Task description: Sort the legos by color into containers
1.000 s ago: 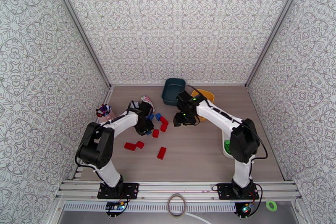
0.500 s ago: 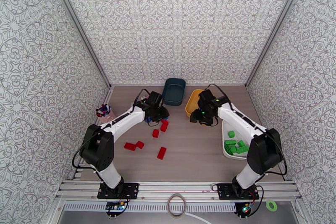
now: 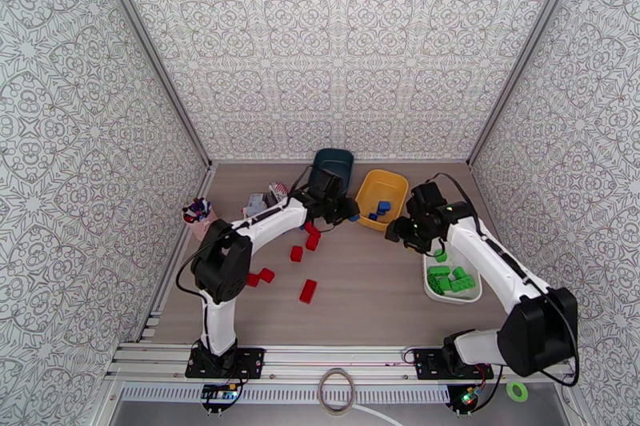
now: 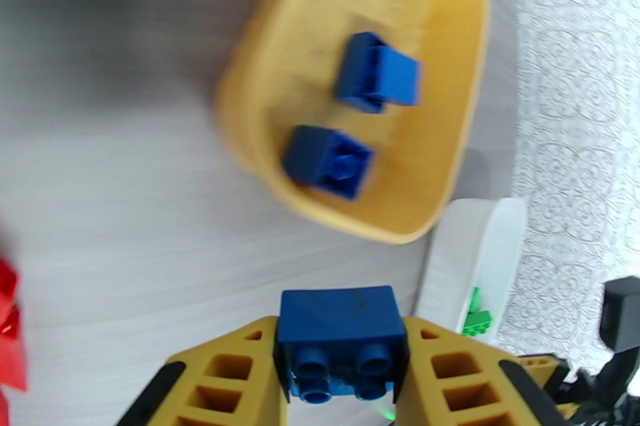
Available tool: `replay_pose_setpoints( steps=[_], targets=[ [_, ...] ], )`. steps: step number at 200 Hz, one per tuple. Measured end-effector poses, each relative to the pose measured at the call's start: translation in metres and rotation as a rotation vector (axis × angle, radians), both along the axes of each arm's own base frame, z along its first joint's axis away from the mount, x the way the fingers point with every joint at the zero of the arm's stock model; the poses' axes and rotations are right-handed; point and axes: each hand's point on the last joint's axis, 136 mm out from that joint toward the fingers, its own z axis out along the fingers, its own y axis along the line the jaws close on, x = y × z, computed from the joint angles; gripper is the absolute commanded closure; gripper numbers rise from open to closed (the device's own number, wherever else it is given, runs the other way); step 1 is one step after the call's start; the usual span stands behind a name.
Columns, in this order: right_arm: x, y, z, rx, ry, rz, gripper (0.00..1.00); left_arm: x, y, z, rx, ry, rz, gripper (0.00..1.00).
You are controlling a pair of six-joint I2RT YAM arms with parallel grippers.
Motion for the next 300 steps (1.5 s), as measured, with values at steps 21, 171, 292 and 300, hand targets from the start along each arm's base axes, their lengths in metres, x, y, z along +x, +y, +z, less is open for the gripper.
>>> replay_pose_setpoints(
  steps=[21, 171, 292, 300],
  targets=[
    [-0.005, -0.002, 0.004, 0.002, -0.007, -0.001, 0.38, 0.007, -0.013, 0.003, -0.046, -0.006, -0.001, 0.64],
    [-0.029, -0.009, 0.009, -0.002, 0.007, -0.002, 0.37, 0.057, -0.061, 0.013, -0.26, 0.0, 0.087, 0.32],
    [-0.017, -0.001, 0.002, -0.005, 0.04, 0.013, 0.33, 0.028, 0.007, 0.075, 0.017, -0.157, 0.084, 0.17],
    [-0.014, 0.003, 0.002, -0.004, 0.039, 0.025, 0.32, 0.021, 0.022, 0.085, 0.053, -0.179, 0.093, 0.17]
  ],
)
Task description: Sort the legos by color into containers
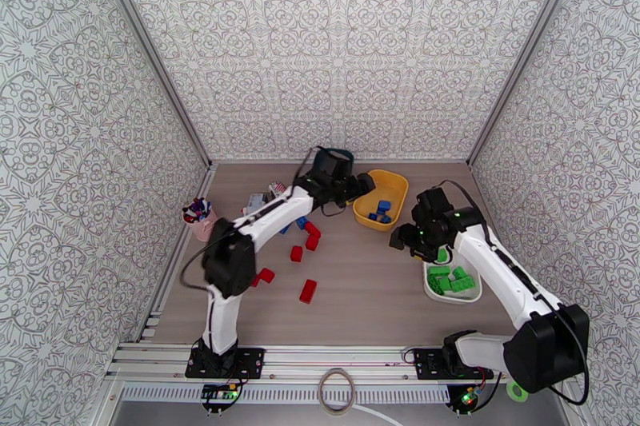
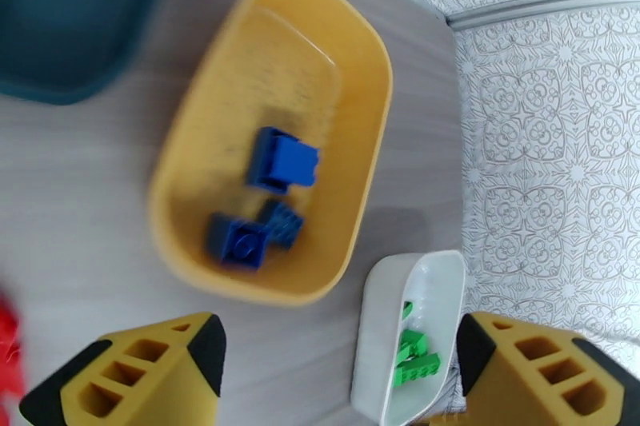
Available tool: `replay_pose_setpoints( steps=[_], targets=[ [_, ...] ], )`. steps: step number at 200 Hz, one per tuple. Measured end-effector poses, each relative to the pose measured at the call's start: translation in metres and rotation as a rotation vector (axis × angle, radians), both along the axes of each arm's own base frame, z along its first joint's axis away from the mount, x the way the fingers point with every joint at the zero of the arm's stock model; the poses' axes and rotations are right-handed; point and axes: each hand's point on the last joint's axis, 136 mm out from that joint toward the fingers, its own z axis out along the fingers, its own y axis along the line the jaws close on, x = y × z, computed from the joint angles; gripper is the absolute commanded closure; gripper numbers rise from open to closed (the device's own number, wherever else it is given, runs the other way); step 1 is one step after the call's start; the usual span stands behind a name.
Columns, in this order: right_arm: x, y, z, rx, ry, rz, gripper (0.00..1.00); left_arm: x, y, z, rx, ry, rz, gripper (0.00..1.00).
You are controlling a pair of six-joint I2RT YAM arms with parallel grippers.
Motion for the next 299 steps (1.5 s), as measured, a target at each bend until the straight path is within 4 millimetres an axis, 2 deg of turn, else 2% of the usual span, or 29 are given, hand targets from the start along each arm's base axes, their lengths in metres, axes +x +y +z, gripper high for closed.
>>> replay_pose_setpoints(
  steps=[15, 27, 43, 72, 83, 97, 124, 169, 222, 299],
  targets=[
    [0.005, 0.013, -0.001, 0.001, -0.001, 0.036, 0.32, -0.012, 0.03, 0.008, 0.072, -0.02, 0.031, 0.17],
    [0.009, 0.025, -0.001, 0.0, -0.003, 0.069, 0.32, -0.021, 0.054, 0.002, 0.135, -0.008, 0.063, 0.18],
    [0.014, 0.045, -0.003, -0.005, -0.003, 0.121, 0.32, -0.032, 0.089, -0.023, 0.222, 0.052, 0.112, 0.21],
    [0.024, 0.077, -0.007, -0.023, 0.001, 0.196, 0.32, -0.052, 0.147, -0.083, 0.362, 0.211, 0.196, 0.26],
    [0.029, 0.089, -0.008, -0.027, 0.0, 0.219, 0.32, -0.058, 0.162, -0.097, 0.389, 0.262, 0.22, 0.28],
    [0.035, 0.102, -0.009, -0.033, -0.005, 0.245, 0.32, -0.06, 0.175, -0.105, 0.407, 0.296, 0.244, 0.3],
    [0.047, 0.117, -0.01, -0.045, -0.012, 0.273, 0.33, -0.054, 0.184, -0.115, 0.416, 0.325, 0.265, 0.32],
    [0.061, 0.122, -0.007, -0.064, -0.021, 0.285, 0.33, -0.027, 0.177, -0.145, 0.442, 0.383, 0.265, 0.33],
    [0.072, 0.126, -0.005, -0.088, -0.018, 0.31, 0.33, 0.01, 0.17, -0.154, 0.431, 0.381, 0.281, 0.35],
    [0.097, 0.114, -0.003, -0.093, -0.025, 0.285, 0.34, 0.009, 0.18, -0.179, 0.463, 0.449, 0.291, 0.37]
  ],
)
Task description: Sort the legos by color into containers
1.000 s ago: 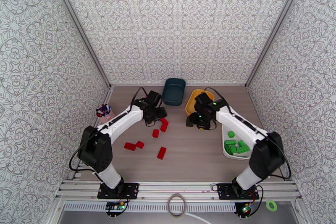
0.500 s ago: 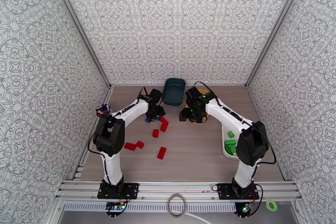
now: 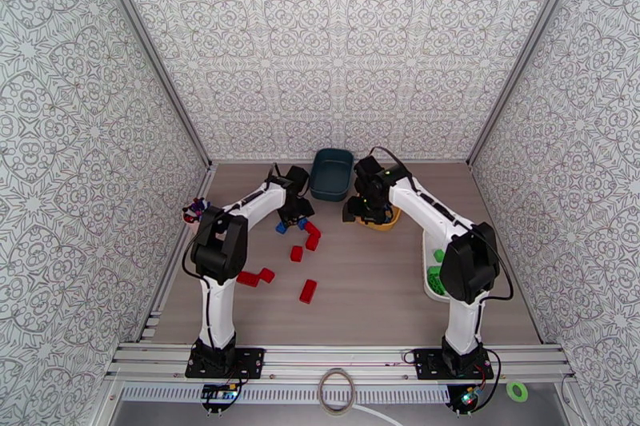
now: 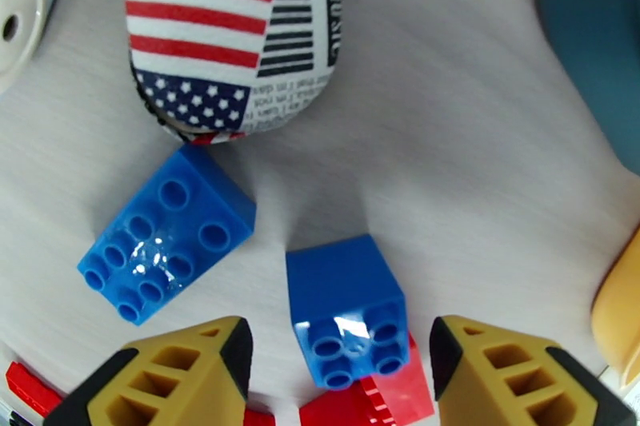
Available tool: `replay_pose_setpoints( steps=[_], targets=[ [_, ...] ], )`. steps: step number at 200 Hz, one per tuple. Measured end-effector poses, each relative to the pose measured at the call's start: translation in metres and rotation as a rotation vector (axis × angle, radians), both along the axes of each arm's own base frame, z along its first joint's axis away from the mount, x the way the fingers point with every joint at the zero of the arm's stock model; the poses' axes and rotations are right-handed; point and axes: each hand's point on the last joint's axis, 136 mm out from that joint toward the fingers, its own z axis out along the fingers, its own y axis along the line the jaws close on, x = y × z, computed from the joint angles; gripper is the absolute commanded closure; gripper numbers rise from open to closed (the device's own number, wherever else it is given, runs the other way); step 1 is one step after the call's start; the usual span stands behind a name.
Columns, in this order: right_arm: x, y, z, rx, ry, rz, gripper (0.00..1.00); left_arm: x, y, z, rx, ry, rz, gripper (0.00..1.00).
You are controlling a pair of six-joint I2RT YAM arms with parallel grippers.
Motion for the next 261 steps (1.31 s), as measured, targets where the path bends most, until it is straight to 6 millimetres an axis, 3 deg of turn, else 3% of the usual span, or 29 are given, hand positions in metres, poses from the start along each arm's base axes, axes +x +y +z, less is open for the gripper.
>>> replay_pose_setpoints(
  steps=[32, 147, 190, 229, 261],
  targets=[
    [0.001, -0.002, -0.005, -0.008, 0.011, -0.001, 0.35, 0.001, -0.001, -0.007, 0.003, 0.02, -0.004, 0.42],
    [-0.002, -0.004, -0.004, -0.01, 0.014, -0.003, 0.36, 0.006, -0.003, -0.003, -0.011, 0.008, -0.025, 0.67],
    [-0.009, -0.012, 0.008, -0.01, -0.012, -0.016, 0.37, -0.011, 0.003, 0.001, -0.004, 0.019, -0.033, 0.7],
    [-0.01, -0.033, 0.017, -0.007, -0.025, -0.072, 0.37, -0.02, 0.002, 0.036, -0.048, -0.061, -0.058, 0.71],
    [-0.005, -0.059, 0.019, -0.013, -0.03, -0.14, 0.37, -0.012, -0.02, 0.08, -0.176, -0.194, -0.097, 0.71]
  ],
)
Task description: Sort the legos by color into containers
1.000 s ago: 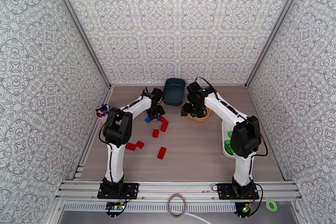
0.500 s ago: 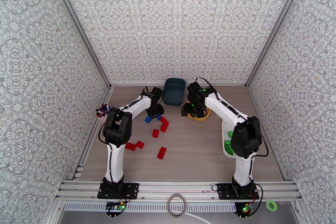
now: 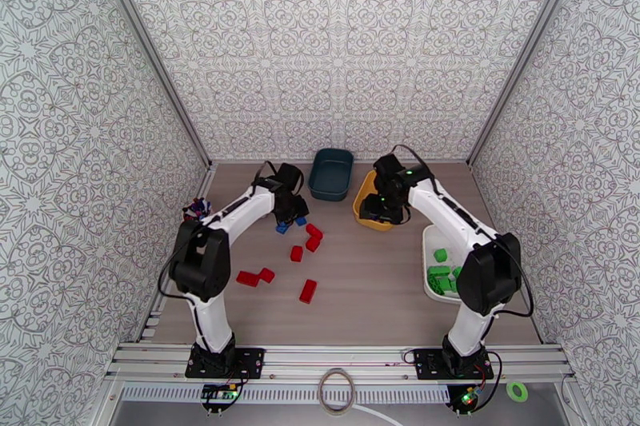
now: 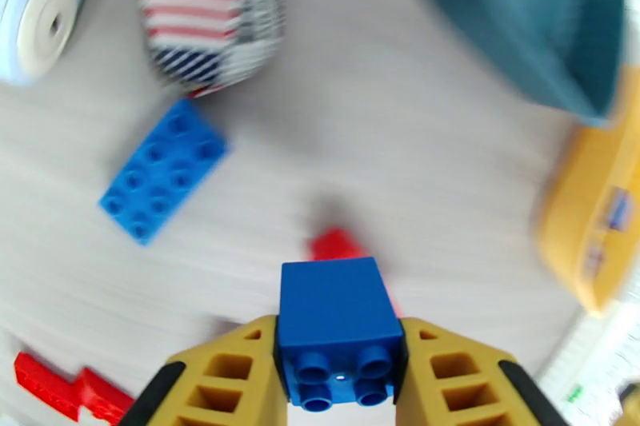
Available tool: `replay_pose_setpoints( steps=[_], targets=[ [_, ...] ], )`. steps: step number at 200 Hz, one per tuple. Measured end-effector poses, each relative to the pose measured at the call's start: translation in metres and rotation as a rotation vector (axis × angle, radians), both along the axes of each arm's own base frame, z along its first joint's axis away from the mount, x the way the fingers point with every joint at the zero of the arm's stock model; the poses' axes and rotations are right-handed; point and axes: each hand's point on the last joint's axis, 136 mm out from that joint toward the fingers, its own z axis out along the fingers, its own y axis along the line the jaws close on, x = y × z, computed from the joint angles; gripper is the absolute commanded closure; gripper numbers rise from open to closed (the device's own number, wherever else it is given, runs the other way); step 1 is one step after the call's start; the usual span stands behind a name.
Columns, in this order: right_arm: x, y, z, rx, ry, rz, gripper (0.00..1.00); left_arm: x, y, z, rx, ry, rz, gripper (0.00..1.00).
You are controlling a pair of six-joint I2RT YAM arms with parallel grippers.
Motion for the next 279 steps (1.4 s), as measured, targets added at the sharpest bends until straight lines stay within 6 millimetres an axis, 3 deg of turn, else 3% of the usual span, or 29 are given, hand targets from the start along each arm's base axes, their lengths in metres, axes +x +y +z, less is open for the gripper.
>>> replay_pose_setpoints(
  steps=[31, 96, 118, 142, 170, 211, 246, 263, 279],
  targets=[
    [0.001, -0.018, 0.005, 0.012, -0.012, -0.058, 0.37, 0.009, -0.042, 0.021, -0.153, -0.076, -0.082, 0.71],
    [-0.017, -0.054, 0.008, 0.041, -0.013, -0.179, 0.37, 0.037, -0.169, 0.038, -0.464, -0.119, -0.242, 0.67],
    [-0.027, -0.058, 0.009, 0.047, -0.013, -0.193, 0.37, 0.05, -0.203, 0.037, -0.552, -0.123, -0.251, 0.49],
    [-0.034, -0.061, 0.012, 0.052, -0.019, -0.205, 0.36, 0.062, -0.223, 0.024, -0.615, -0.105, -0.226, 0.33],
    [-0.037, -0.062, 0.016, 0.056, -0.029, -0.205, 0.35, 0.064, -0.224, 0.015, -0.628, -0.077, -0.199, 0.29],
    [-0.038, -0.062, 0.017, 0.052, -0.033, -0.191, 0.32, 0.058, -0.215, 0.028, -0.592, -0.113, -0.209, 0.28],
    [-0.038, -0.059, 0.018, 0.063, -0.037, -0.174, 0.3, 0.032, -0.175, 0.068, -0.445, -0.183, -0.217, 0.23],
    [-0.037, -0.054, 0.018, 0.073, -0.043, -0.161, 0.29, 0.02, -0.145, 0.09, -0.349, -0.234, -0.205, 0.21],
    [-0.037, -0.044, 0.015, 0.079, -0.041, -0.135, 0.29, 0.01, -0.111, 0.098, -0.256, -0.252, -0.171, 0.2]
  ],
)
